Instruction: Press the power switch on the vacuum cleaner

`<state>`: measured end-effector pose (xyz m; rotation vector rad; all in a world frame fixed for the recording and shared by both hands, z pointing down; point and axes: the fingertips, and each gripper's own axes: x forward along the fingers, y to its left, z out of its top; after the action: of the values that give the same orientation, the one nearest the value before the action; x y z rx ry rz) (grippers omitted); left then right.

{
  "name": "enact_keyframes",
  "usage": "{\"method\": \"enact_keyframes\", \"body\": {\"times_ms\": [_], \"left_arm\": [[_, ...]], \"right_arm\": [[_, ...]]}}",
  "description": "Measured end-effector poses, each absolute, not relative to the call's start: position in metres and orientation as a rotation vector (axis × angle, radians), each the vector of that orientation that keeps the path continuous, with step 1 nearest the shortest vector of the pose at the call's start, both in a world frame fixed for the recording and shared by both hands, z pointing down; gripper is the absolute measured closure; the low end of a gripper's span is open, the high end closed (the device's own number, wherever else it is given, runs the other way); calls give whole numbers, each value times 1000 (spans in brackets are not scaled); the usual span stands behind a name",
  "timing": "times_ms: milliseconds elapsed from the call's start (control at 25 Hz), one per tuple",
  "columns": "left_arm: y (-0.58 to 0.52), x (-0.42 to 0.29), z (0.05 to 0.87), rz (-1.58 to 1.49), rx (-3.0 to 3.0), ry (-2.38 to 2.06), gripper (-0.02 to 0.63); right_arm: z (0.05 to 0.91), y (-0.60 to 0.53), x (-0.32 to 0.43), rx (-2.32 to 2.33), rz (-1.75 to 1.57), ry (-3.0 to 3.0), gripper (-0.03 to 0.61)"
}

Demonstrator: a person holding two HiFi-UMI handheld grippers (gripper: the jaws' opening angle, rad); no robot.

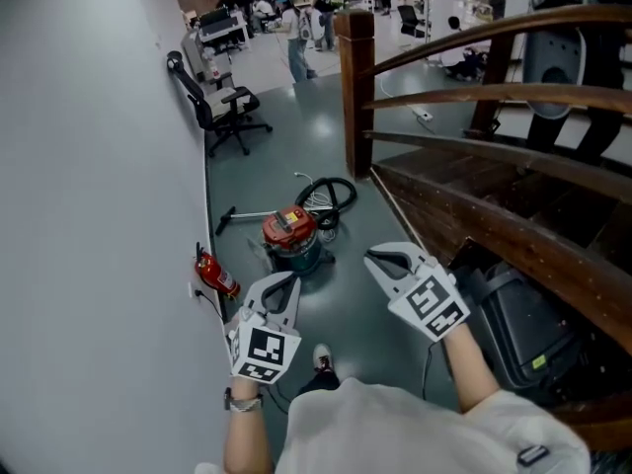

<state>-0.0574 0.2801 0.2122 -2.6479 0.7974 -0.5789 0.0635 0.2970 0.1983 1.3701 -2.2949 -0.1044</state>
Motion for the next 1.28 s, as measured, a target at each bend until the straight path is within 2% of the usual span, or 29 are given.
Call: {"method": "enact_keyframes", "body": {"times_ms": [1280], "left_arm": [[111,-87,222,-616,-2698,783,615]], "right_arm": [[208,131,32,1347,-47,-2271,546]]}}
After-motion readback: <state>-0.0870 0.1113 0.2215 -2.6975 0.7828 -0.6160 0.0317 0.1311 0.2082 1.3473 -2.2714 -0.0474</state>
